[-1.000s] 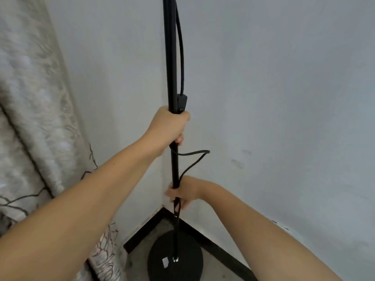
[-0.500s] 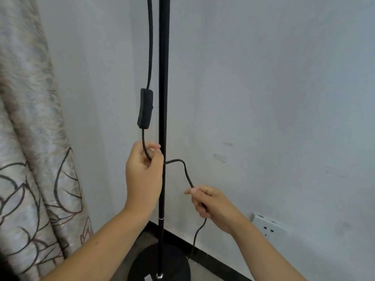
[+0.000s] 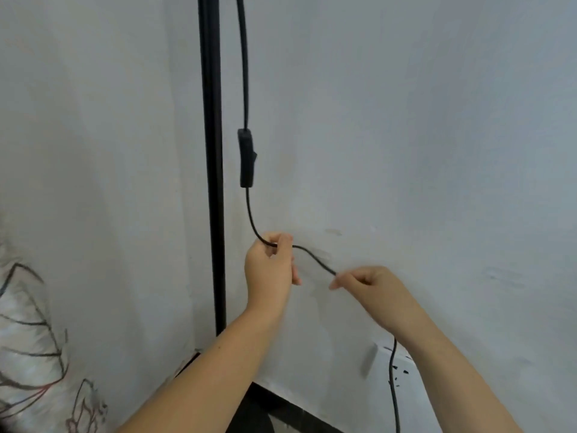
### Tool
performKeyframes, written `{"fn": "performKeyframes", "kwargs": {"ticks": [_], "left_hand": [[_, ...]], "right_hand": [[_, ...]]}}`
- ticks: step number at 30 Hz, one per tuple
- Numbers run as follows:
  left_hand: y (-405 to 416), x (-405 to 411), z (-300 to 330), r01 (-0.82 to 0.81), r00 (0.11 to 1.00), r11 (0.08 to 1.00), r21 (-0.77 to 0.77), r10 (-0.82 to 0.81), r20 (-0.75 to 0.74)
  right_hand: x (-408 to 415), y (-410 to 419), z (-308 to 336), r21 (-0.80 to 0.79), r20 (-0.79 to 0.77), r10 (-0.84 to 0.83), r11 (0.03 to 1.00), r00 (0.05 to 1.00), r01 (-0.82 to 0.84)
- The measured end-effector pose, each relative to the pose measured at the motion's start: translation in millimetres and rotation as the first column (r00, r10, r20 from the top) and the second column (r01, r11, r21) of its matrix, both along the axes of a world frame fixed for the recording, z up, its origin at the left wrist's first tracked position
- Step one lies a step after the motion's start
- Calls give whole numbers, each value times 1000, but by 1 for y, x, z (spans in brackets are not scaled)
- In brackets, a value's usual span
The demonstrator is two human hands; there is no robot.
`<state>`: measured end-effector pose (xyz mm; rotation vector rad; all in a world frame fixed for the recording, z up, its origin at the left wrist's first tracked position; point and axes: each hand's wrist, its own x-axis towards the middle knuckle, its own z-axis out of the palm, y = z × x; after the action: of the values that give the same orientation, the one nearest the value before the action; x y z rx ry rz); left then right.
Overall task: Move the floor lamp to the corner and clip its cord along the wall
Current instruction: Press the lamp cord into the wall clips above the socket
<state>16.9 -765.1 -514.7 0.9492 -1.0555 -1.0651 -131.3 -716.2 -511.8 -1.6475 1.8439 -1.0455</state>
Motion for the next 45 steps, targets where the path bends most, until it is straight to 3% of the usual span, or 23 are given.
{"fn": "performKeyframes", "kwargs": {"ticks": [4,9,19,24,27,30,32,33,37,42,45], "left_hand": [[-17,-12,-24,129,989,988,85,-135,66],[-28,-18,-40,180,977,974,135,-193,86],[-49,-20,-35,289,956,941,174,-275,-100],[-47,-24,-35,304,953,949,86,-304,-6],[-47,-25,-36,313,949,947,67,-314,10],[-45,-26,-36,293,955,954,61,-295,29],[-42,-26,-38,261,962,964,44,-264,64],[-40,-27,-41,237,968,971,35,-239,77],[-15,-41,-61,213,971,977,3,-212,112],[17,-86,-71,405,902,911,74,-411,133],[23,-106,-62,438,894,890,130,-446,37]], "right_hand": [[9,-11,11,88,-208,3,996,978,15],[17,-28,16,-47,-407,-132,991,904,123],[18,-41,14,-248,-543,-309,947,781,202],[3,-26,-6,-295,-459,-375,919,805,261],[0,-21,-24,-201,-359,-330,941,873,273],[3,-20,-41,1,40,-209,978,977,209],[5,-13,-55,118,275,-127,988,953,98],[2,-7,-63,157,309,-87,987,947,39],[-34,26,-72,258,264,-38,966,964,-33],[-97,78,-52,260,202,-207,954,957,152],[-117,104,-32,220,135,-306,937,942,272]]}}
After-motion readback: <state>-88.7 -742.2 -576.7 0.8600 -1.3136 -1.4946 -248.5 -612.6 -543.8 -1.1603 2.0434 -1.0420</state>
